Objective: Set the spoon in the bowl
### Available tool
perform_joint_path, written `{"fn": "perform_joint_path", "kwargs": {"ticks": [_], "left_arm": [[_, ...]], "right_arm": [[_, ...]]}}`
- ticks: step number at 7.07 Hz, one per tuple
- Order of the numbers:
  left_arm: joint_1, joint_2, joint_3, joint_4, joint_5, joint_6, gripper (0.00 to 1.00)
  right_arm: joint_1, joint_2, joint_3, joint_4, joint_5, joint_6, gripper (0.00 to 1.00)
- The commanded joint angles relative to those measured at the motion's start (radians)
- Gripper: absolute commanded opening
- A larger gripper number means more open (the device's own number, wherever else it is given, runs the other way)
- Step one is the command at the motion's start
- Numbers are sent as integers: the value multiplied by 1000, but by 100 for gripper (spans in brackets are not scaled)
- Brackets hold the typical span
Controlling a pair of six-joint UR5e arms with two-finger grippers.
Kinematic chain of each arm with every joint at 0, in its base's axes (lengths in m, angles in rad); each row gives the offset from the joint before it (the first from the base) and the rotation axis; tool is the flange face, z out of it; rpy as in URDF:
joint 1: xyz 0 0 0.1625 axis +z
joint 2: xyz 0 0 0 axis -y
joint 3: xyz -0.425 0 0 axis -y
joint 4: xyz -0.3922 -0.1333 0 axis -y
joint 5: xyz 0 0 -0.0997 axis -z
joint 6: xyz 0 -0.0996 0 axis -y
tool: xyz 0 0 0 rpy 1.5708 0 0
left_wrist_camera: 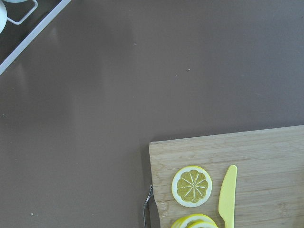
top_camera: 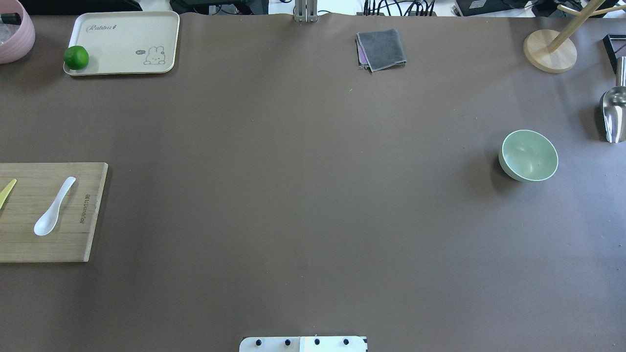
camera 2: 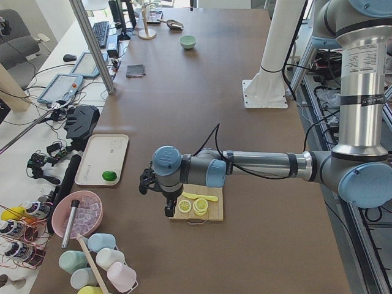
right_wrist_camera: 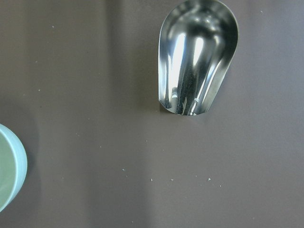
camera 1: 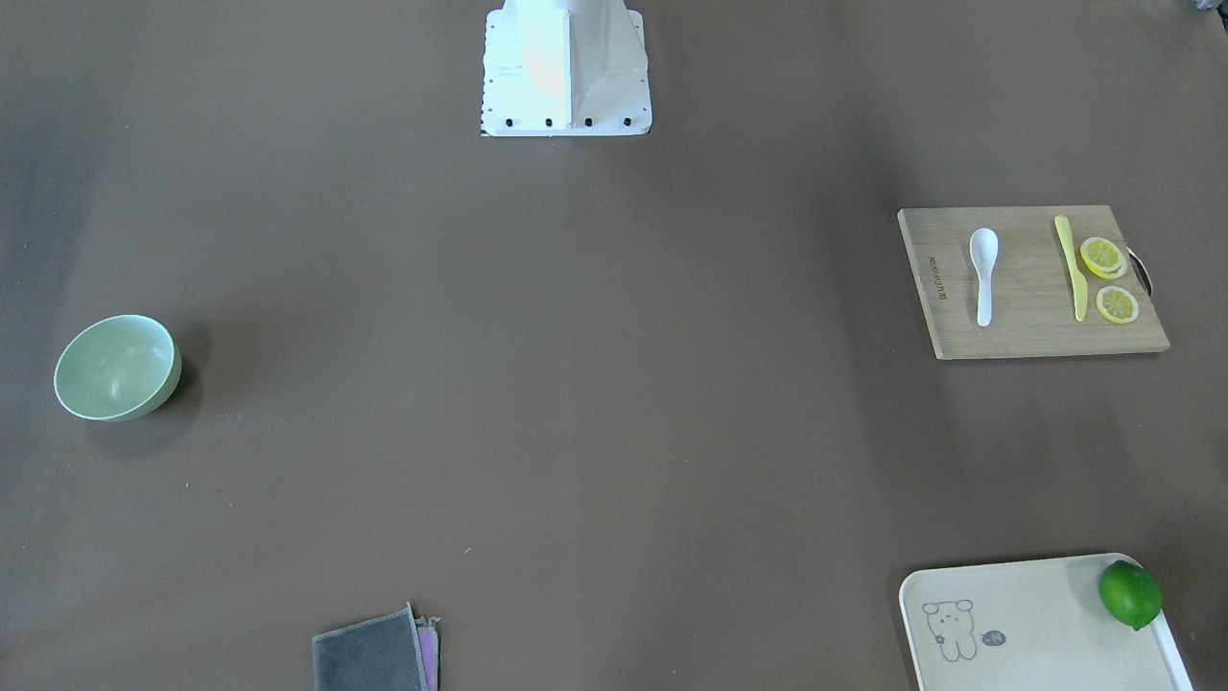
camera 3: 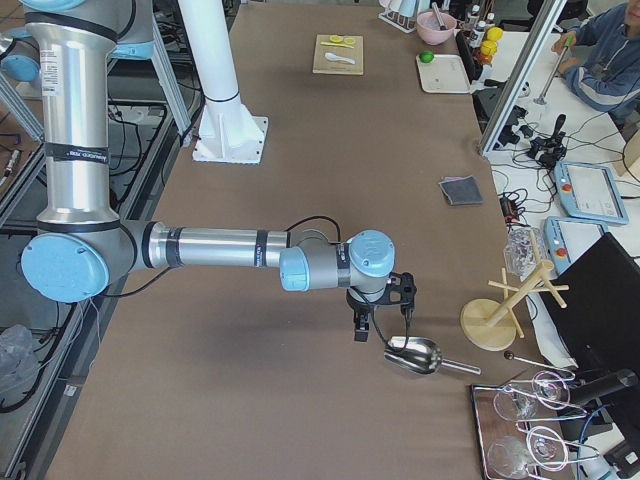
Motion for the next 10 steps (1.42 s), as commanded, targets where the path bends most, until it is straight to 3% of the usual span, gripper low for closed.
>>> {"fn": "perform_joint_path", "kwargs": {"ticks": [1,10], "left_arm": [[1,4,-16,1,-8,0,98],[2,12,-11,-1,4,-9,98]], "right_arm": [[0,-1,-1,0,1,1,100],[0,-18,7,5,4,2,100]]}}
